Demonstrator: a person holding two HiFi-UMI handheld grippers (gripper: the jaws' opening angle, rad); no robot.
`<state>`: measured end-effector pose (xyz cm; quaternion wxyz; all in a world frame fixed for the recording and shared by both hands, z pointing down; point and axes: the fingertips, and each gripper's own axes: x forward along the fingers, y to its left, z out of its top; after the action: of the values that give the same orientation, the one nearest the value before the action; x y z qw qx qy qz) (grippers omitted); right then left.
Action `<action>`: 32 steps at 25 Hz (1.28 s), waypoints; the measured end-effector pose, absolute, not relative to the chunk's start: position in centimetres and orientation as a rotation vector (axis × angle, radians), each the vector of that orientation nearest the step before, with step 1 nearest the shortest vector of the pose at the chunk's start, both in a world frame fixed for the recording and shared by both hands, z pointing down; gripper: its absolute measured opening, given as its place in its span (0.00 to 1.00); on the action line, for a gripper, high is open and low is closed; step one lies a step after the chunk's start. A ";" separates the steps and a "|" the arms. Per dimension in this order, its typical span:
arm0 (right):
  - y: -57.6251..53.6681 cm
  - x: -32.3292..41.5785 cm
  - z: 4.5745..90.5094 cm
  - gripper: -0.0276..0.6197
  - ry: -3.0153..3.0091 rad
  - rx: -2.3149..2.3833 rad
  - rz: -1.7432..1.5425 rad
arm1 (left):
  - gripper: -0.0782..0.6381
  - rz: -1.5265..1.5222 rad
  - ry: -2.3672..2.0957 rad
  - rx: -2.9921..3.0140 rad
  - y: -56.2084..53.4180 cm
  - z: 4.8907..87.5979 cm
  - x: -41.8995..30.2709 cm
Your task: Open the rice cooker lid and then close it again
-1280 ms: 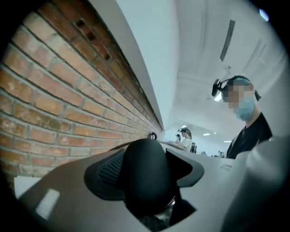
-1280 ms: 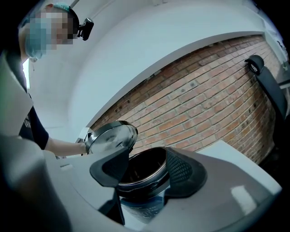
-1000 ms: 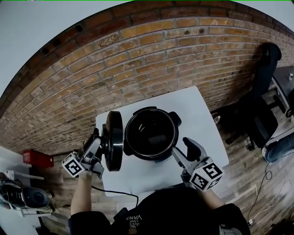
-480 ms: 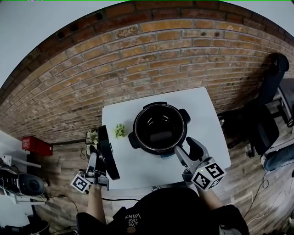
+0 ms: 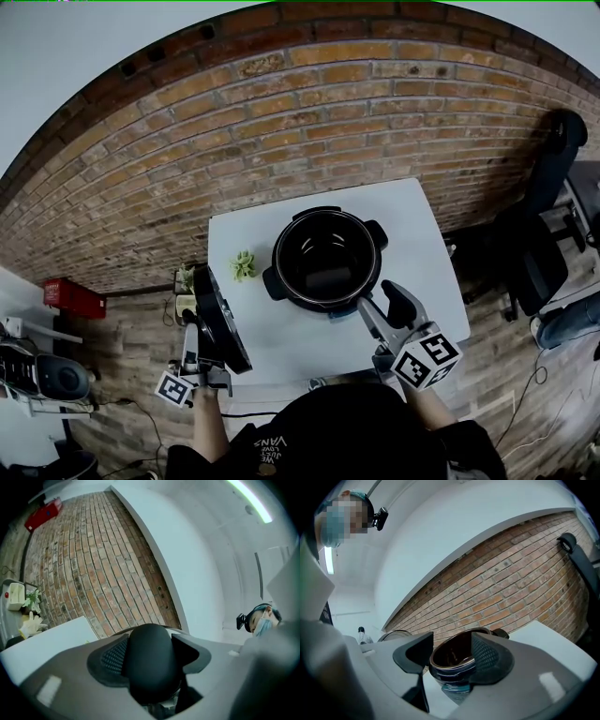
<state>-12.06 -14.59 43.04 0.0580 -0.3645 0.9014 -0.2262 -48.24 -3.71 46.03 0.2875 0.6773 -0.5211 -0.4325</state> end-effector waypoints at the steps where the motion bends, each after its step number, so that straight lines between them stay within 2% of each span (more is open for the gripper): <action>1: -14.6 -12.0 42.9 0.42 2.729 -1.107 -0.683 | 0.51 -1.161 -1.388 1.816 -3.8 45.7 -48.3; 9: -14.5 -10.9 43.1 0.42 2.706 -1.122 -0.688 | 0.51 -1.014 -1.369 2.010 -7.8 41.9 -47.0; 18: -15.3 -7.4 42.6 0.42 2.673 -1.198 -0.665 | 0.51 -0.797 -1.185 2.197 -16.3 38.0 -41.4; 23: -15.9 -5.1 42.9 0.42 2.638 -1.238 -0.669 | 0.51 -0.427 -1.289 2.371 -20.6 38.2 -38.3; 32: -17.2 -1.9 43.3 0.42 2.608 -1.292 -0.682 | 0.51 0.032 -1.112 2.498 -24.8 39.2 -30.6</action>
<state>-1.90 -17.16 43.33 0.0760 -0.4309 0.8699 -0.2275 -30.60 -24.78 39.19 0.2022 0.8946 -0.3984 0.0114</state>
